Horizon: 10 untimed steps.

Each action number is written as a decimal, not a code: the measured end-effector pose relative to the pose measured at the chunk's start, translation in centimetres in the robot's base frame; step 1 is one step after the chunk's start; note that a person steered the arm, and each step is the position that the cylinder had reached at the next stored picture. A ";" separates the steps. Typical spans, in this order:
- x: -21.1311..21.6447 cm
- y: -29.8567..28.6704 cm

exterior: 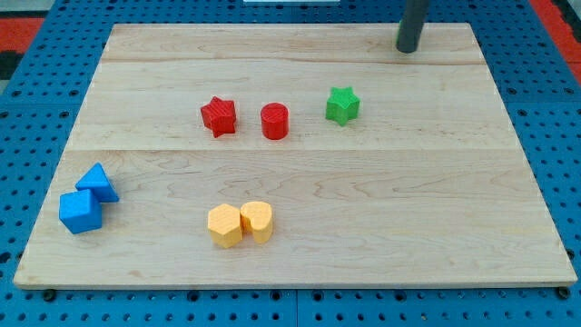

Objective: Push green star little up the board

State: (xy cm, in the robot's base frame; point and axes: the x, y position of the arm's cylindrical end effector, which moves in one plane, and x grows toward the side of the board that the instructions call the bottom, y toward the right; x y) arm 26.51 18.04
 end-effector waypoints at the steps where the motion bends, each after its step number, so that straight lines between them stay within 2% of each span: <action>1: 7.0 2.0; 2: 12.0 -2.1; 3: 14.0 -9.1; 4: 12.8 -14.1; 6: 7.3 -11.1; 8: 2.2 -10.8; 10: 2.7 -9.4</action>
